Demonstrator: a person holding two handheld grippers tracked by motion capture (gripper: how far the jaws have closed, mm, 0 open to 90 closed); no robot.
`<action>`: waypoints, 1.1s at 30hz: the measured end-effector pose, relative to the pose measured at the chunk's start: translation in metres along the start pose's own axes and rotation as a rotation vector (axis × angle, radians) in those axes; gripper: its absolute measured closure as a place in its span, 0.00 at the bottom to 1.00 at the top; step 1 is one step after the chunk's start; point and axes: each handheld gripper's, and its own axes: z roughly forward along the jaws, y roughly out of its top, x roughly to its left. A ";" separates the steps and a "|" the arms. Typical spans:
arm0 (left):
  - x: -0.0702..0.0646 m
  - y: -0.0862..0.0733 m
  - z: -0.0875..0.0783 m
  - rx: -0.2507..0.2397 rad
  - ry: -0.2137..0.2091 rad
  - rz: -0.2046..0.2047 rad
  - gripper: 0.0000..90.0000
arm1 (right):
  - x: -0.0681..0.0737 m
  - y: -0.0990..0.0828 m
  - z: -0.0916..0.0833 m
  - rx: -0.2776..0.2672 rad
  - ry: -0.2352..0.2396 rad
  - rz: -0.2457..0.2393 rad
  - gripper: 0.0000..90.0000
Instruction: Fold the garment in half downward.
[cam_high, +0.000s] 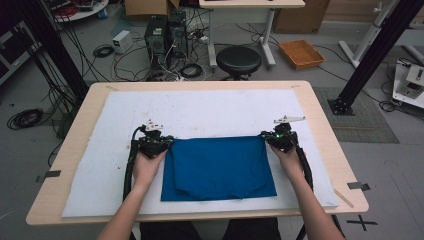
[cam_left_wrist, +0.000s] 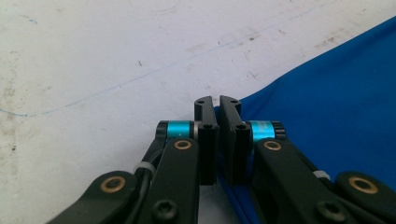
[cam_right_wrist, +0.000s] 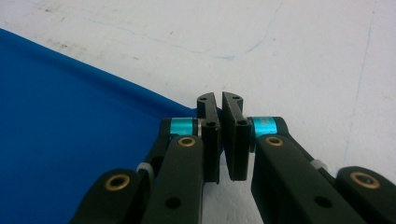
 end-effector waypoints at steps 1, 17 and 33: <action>0.000 0.000 0.000 0.000 -0.002 -0.001 0.95 | 0.000 0.000 0.001 0.003 0.002 -0.004 0.96; -0.007 0.001 -0.072 -0.211 -0.031 0.160 0.48 | 0.016 -0.014 -0.050 -0.136 0.046 -0.050 0.54; 0.003 -0.010 -0.084 -0.330 -0.058 0.137 0.42 | 0.001 -0.011 -0.078 -0.233 0.099 0.007 0.25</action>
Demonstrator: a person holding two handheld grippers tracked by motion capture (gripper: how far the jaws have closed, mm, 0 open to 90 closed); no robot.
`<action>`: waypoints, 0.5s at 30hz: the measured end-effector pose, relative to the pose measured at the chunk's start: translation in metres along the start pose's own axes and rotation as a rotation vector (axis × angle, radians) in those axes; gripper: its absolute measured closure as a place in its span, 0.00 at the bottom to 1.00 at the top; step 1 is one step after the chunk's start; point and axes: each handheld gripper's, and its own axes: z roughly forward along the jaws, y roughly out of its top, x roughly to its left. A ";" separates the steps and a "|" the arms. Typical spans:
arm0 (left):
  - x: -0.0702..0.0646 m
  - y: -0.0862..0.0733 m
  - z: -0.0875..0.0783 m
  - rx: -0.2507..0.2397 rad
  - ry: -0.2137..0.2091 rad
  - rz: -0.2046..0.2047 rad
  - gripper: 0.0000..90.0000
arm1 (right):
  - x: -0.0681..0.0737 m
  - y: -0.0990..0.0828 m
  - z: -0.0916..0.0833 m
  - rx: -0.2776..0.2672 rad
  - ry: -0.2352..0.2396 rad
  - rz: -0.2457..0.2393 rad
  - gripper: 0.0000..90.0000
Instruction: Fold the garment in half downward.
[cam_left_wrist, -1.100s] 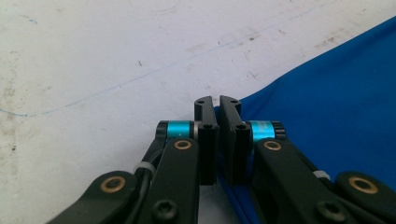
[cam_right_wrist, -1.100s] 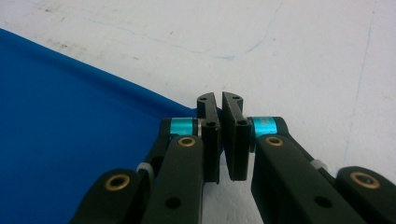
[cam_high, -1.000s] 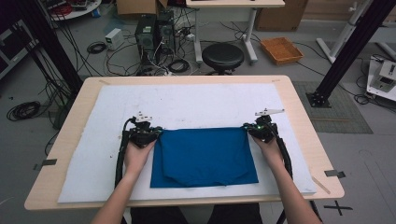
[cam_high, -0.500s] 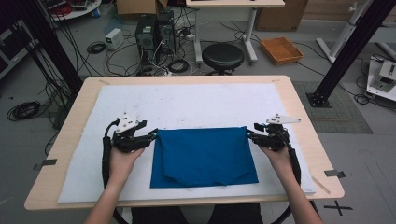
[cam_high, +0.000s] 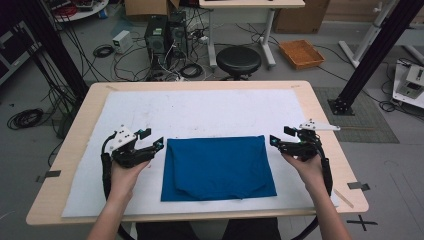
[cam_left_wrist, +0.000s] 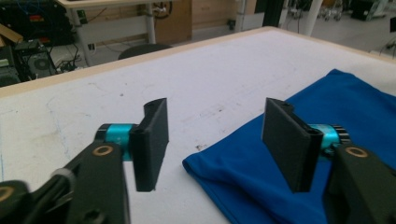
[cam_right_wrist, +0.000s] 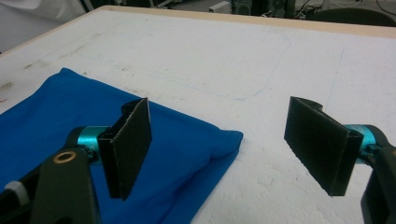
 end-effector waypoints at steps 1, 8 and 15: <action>-0.001 0.004 0.000 0.009 -0.004 0.003 0.40 | 0.000 0.001 0.000 0.003 0.002 -0.001 0.25; -0.010 0.014 -0.006 -0.025 -0.050 0.022 0.37 | 0.001 0.003 0.001 0.001 0.004 -0.013 0.25; -0.011 0.017 -0.008 -0.002 -0.077 -0.015 0.37 | 0.001 0.004 0.002 -0.018 0.006 0.000 0.24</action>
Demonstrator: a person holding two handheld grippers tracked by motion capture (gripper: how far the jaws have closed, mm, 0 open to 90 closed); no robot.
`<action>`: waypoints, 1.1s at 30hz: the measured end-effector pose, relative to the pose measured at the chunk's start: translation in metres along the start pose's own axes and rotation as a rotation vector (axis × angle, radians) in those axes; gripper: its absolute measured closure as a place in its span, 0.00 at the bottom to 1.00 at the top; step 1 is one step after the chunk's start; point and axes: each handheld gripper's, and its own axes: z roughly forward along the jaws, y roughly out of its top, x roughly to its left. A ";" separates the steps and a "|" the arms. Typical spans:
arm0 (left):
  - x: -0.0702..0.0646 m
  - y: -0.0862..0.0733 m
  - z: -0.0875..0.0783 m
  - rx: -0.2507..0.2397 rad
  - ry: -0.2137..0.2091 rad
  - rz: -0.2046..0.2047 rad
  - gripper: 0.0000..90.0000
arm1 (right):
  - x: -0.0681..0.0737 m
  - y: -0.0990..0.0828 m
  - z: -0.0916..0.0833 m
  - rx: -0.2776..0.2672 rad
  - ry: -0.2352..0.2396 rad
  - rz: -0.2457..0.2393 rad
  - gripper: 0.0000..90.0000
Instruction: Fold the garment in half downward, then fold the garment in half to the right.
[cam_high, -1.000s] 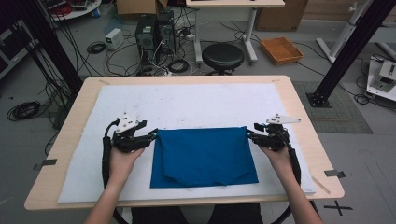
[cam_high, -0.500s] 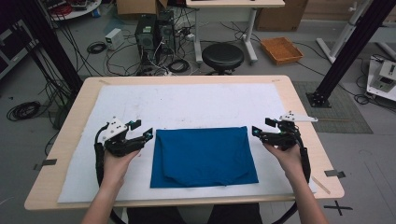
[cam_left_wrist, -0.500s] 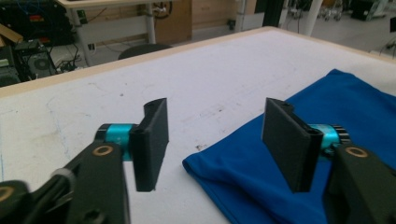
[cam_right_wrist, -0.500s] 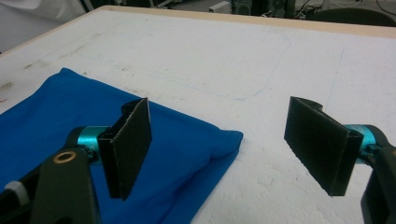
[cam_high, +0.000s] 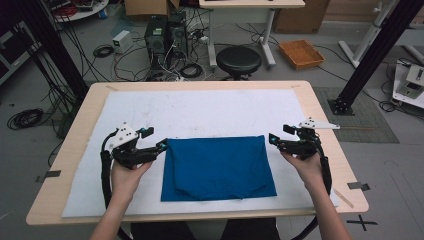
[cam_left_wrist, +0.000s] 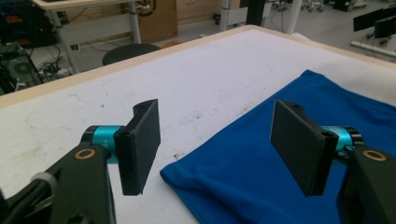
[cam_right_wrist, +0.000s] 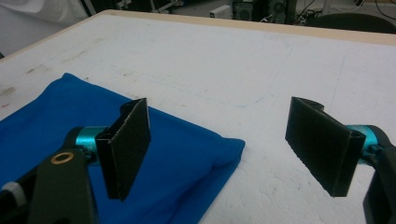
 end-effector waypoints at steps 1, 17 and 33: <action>0.001 0.000 0.000 0.004 -0.005 -0.014 0.37 | 0.000 0.000 0.000 -0.003 0.003 0.003 0.24; -0.020 -0.019 -0.015 0.077 0.021 -0.031 0.38 | 0.000 -0.004 -0.006 -0.001 0.009 -0.001 0.26; -0.056 -0.086 -0.045 0.246 -0.083 -0.290 0.51 | 0.009 -0.006 -0.003 0.005 0.042 -0.041 0.26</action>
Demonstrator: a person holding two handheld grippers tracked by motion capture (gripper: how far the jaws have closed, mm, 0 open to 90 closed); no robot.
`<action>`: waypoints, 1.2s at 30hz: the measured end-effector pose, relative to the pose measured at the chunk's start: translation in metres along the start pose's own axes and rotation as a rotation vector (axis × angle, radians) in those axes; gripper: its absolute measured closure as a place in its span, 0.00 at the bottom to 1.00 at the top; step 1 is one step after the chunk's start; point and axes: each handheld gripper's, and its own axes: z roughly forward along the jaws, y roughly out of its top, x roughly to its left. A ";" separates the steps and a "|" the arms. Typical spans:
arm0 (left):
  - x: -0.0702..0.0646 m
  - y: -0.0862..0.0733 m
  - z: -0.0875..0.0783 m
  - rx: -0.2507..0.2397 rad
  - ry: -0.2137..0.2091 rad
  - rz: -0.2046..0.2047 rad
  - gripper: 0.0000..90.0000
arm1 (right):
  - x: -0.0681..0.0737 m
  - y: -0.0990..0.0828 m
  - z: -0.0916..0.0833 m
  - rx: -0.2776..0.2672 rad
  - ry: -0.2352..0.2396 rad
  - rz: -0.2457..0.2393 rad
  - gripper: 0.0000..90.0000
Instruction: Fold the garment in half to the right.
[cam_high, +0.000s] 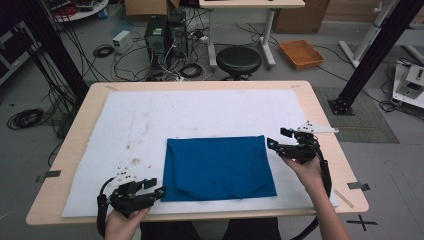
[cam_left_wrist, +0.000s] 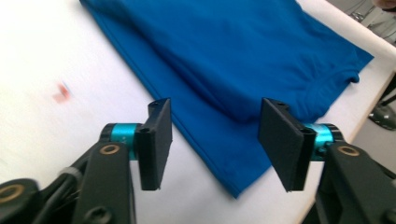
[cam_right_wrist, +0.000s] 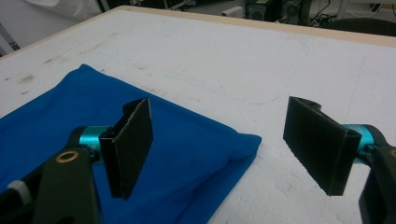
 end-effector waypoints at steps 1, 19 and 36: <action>0.001 -0.001 0.002 0.011 -0.010 -0.030 0.52 | 0.001 0.000 0.001 -0.003 0.001 -0.008 0.26; -0.004 0.001 0.031 -0.034 -0.089 -0.303 0.56 | 0.012 0.002 0.008 0.008 0.025 -0.041 0.26; -0.015 0.002 0.041 -0.023 0.033 -0.216 0.84 | 0.056 0.017 0.059 0.061 0.136 -0.071 0.44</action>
